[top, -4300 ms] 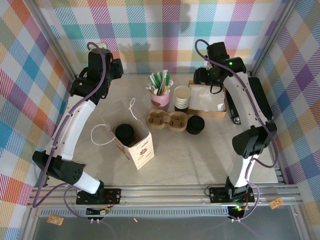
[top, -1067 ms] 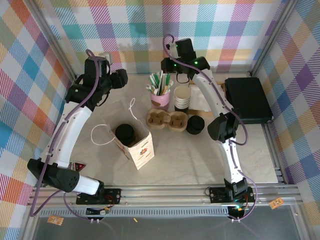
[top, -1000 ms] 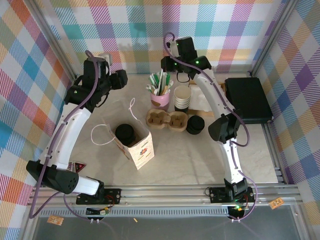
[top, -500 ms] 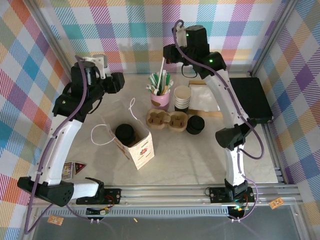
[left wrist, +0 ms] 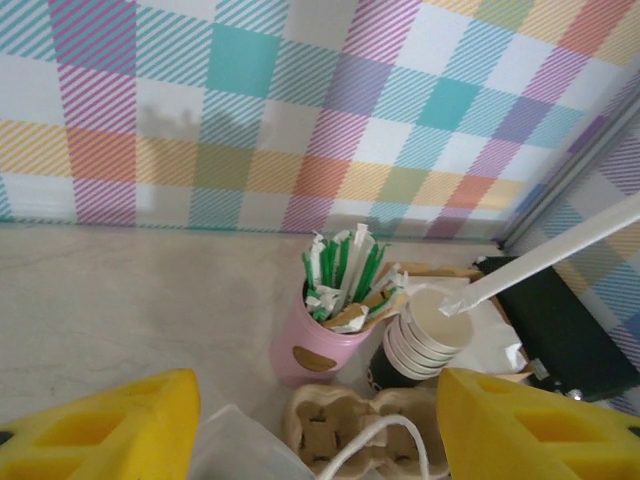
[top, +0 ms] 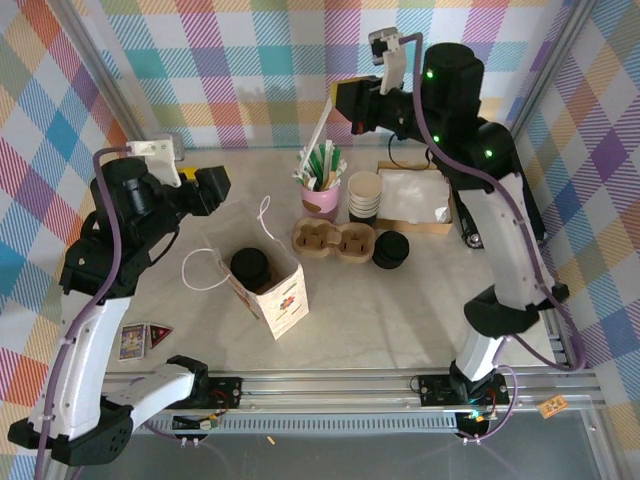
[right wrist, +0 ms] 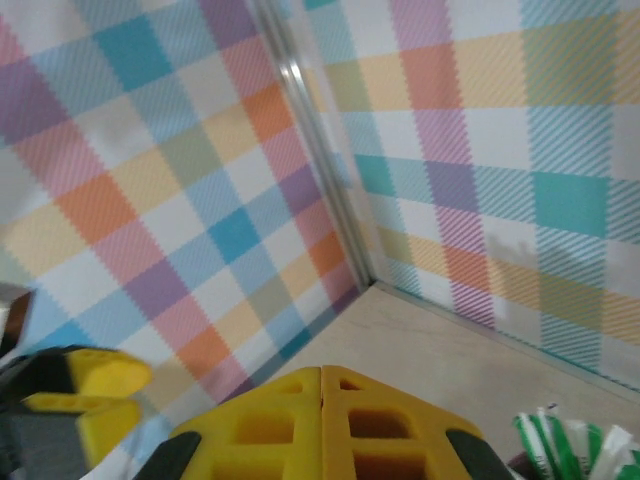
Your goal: Pack the takeout coffee
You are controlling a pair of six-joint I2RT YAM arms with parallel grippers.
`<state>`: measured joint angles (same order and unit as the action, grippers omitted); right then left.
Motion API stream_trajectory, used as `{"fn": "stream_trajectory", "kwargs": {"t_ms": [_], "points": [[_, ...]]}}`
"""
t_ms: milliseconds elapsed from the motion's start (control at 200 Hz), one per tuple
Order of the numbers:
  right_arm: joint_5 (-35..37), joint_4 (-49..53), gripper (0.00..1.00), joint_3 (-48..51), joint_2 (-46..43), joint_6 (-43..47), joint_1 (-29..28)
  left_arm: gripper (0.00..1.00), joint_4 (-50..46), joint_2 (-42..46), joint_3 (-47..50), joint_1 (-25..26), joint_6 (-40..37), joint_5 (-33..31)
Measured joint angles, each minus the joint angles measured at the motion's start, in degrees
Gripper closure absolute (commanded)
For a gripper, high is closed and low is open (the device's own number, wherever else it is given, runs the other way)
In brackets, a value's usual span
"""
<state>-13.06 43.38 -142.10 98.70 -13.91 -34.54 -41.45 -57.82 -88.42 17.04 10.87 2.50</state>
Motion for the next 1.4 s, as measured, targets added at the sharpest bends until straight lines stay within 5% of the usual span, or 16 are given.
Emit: {"fn": "stream_trajectory", "kwargs": {"t_ms": [355,1400], "points": [[-4.83,-3.23,1.0,9.31,-9.94,-1.75,-2.62,0.37,-0.87,3.82,5.73,0.0,3.28,3.76],[-10.91,1.95,1.0,9.46,-4.81,2.82,-18.75,0.37,-11.65,10.34,8.79,0.0,5.03,7.78]]}}
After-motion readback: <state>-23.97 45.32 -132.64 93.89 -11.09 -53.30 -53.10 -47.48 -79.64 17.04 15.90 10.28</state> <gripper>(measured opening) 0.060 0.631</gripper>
